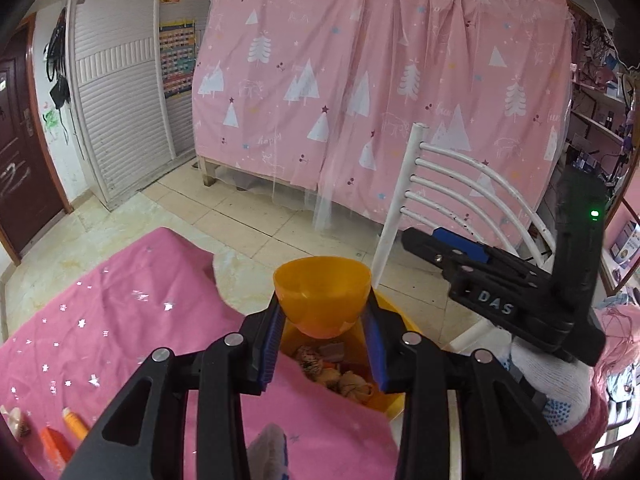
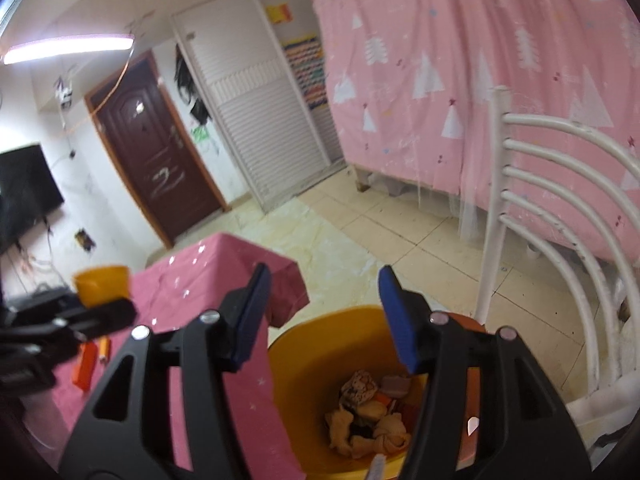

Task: Collect trash
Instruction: 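Carry orange cup and white tissue over the orange bucket and open both tools, then move both open tools back over the remaining items on the bed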

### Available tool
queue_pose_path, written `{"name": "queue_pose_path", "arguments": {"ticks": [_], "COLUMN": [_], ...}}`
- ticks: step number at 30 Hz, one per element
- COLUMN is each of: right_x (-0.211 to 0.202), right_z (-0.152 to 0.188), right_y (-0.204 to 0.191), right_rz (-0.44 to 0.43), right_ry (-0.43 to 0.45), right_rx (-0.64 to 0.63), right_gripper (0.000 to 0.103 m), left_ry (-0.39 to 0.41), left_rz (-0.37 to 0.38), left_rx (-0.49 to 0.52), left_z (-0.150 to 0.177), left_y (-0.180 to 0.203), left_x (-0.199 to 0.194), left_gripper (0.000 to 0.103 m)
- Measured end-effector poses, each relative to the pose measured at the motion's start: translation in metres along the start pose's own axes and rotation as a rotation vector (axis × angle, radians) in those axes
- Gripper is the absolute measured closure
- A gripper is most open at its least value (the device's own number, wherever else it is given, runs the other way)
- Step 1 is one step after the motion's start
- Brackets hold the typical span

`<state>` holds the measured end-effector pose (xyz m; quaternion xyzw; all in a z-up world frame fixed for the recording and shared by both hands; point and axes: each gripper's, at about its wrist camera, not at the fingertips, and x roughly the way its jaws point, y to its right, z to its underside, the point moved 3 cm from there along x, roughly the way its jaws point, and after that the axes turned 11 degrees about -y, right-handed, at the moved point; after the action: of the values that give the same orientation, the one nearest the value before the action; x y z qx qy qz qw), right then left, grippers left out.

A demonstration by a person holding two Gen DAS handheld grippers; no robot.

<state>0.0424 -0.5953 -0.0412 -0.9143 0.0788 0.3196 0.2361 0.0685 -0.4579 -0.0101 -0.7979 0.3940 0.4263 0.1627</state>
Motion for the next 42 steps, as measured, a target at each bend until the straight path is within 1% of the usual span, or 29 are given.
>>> {"name": "queue_pose_path", "arguments": {"ticks": [1, 2, 3, 4, 5, 10, 21, 23, 26, 30, 35, 38, 42], "right_x": [-0.001, -0.002, -0.003, -0.003, -0.002, -0.001, 0.004, 0.006, 0.012, 0.023, 0.029, 0.033, 0.04], "right_z": [-0.001, -0.001, -0.002, -0.002, -0.002, 0.003, 0.018, 0.024, 0.03, 0.038, 0.041, 0.043, 0.049], "right_y": [0.002, 0.002, 0.003, 0.003, 0.002, -0.014, -0.069, -0.084, -0.102, -0.127, -0.16, -0.179, -0.206], "right_rz": [-0.004, -0.004, -0.004, -0.009, -0.015, -0.042, -0.082, -0.107, -0.116, -0.136, -0.16, -0.175, -0.193], "right_ry": [0.003, 0.006, 0.009, 0.01, 0.008, 0.003, -0.027, -0.044, -0.068, -0.106, -0.124, -0.135, -0.154], "right_rx": [0.004, 0.006, 0.008, 0.008, 0.005, -0.03, -0.167, -0.193, -0.227, -0.262, -0.311, -0.342, -0.384], "right_gripper": [0.047, 0.044, 0.043, 0.043, 0.043, 0.043, 0.041, 0.041, 0.041, 0.041, 0.041, 0.041, 0.041], "left_ry": [-0.004, -0.007, -0.01, -0.011, -0.012, -0.013, 0.056, 0.065, 0.077, 0.096, 0.105, 0.113, 0.117], "left_rz": [0.005, 0.005, 0.006, 0.008, 0.01, -0.007, -0.036, -0.046, -0.069, -0.086, -0.102, -0.126, -0.142], "left_rx": [-0.005, -0.009, -0.016, -0.021, -0.024, -0.043, -0.125, -0.135, -0.154, -0.205, -0.254, -0.282, -0.334], "left_z": [-0.001, -0.002, -0.002, -0.002, -0.001, 0.005, 0.029, 0.033, 0.04, 0.048, 0.06, 0.067, 0.079], "left_y": [0.0, 0.001, 0.002, 0.002, 0.002, -0.002, -0.043, -0.05, -0.066, -0.091, -0.12, -0.138, -0.165], "left_x": [0.004, 0.007, 0.01, 0.012, 0.012, 0.006, -0.048, -0.056, -0.069, -0.084, -0.099, -0.106, -0.115], "left_gripper": [0.064, 0.061, 0.055, 0.051, 0.051, 0.05, 0.049, 0.049, 0.049, 0.049, 0.049, 0.049, 0.046]}}
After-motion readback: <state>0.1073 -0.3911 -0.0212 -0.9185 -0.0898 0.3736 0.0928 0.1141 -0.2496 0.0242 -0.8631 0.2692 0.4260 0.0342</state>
